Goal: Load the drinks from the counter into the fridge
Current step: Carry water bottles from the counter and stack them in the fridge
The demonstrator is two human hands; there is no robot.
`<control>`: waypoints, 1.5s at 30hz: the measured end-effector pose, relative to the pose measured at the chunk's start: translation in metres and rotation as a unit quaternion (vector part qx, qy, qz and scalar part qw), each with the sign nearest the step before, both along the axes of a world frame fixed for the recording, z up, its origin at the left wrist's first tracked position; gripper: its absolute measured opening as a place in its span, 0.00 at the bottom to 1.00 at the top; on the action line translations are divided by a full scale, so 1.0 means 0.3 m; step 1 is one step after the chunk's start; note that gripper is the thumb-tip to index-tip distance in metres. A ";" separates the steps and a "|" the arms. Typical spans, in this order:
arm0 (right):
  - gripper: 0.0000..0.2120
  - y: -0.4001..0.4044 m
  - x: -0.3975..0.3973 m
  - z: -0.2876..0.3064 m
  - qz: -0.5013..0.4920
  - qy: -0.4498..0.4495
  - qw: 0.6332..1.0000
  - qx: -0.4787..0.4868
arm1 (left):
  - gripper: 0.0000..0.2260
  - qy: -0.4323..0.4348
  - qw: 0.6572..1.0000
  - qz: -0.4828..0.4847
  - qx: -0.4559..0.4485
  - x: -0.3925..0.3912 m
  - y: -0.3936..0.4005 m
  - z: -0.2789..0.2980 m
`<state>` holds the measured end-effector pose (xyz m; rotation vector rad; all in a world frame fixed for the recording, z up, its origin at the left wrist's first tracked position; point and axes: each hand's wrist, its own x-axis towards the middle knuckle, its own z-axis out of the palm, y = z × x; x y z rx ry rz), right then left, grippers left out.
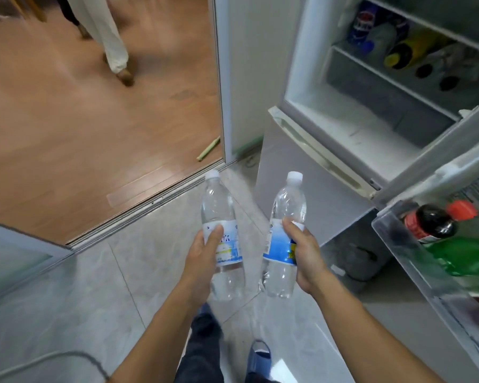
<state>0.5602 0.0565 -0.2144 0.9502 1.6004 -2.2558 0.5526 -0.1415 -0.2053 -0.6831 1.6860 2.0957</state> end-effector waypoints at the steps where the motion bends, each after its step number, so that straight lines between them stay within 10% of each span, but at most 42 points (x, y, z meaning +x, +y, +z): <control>1: 0.25 -0.001 -0.043 0.004 -0.018 0.003 1.000 0.000 | 0.14 0.003 1.000 -0.014 0.004 -0.061 0.000 -0.001; 20: 0.28 0.204 -0.639 0.265 -0.286 0.085 0.951 0.087 | 0.08 0.127 0.948 -0.283 0.069 -0.988 0.399 0.234; 32: 0.10 0.585 -0.855 0.485 -0.377 0.157 0.900 0.150 | 0.13 0.188 0.906 -0.365 0.098 -1.277 0.850 0.475; 41: 0.23 0.833 -1.057 0.750 -0.502 0.221 0.780 0.301 | 0.14 0.278 0.866 -0.400 0.111 -1.489 1.213 0.719; 45: 0.12 0.959 -1.154 0.825 -0.501 0.234 0.762 0.338 | 0.18 0.319 0.847 -0.417 0.084 -1.583 1.336 0.782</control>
